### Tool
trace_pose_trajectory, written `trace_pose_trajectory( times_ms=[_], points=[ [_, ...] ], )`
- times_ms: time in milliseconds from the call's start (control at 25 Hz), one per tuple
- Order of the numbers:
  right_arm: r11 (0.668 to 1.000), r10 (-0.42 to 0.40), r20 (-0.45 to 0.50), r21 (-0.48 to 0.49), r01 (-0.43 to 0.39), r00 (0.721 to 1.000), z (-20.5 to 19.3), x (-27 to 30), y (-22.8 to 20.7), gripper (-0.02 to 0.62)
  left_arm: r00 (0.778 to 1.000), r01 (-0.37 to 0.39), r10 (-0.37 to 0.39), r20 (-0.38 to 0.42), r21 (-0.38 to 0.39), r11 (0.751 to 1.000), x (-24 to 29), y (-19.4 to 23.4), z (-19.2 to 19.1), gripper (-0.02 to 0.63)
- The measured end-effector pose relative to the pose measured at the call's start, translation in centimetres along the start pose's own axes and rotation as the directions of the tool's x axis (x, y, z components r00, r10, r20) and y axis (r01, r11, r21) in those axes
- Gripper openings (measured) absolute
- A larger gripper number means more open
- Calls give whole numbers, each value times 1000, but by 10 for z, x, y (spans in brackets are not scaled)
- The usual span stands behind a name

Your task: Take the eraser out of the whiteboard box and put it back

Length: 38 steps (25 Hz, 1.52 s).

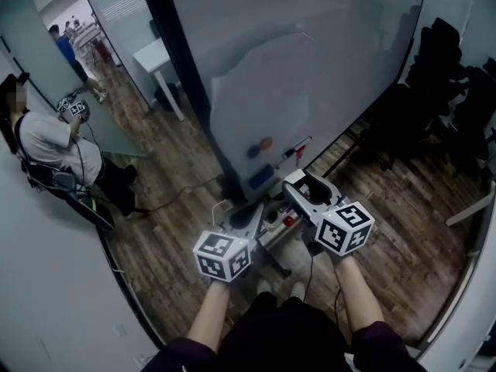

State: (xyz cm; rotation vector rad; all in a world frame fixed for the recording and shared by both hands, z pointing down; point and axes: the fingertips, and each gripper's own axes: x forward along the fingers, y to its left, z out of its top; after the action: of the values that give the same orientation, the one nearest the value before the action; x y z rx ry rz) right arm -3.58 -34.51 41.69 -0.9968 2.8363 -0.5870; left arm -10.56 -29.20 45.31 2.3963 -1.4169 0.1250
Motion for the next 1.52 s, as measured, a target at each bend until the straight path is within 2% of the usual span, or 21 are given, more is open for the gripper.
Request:
trace_pose_trajectory(
  times_ms=[480, 680, 880, 1520],
  points=[
    [999, 32, 113, -16, -30, 993, 33, -51, 1, 229, 998, -30, 29, 50, 32, 999, -6, -38, 17, 5],
    [998, 59, 132, -17, -57, 990, 36, -79, 5, 229, 996, -56, 53, 69, 38, 998, -16, -61, 18, 5],
    [999, 52, 159, 2, -53, 986, 40, -95, 2, 229, 996, -58, 53, 72, 66, 996, -21, -76, 23, 5],
    [1000, -22, 247, -9, 24, 969, 41, -111, 34, 229, 997, 47, -53, 47, 123, 991, -50, -82, 20, 5]
  ],
)
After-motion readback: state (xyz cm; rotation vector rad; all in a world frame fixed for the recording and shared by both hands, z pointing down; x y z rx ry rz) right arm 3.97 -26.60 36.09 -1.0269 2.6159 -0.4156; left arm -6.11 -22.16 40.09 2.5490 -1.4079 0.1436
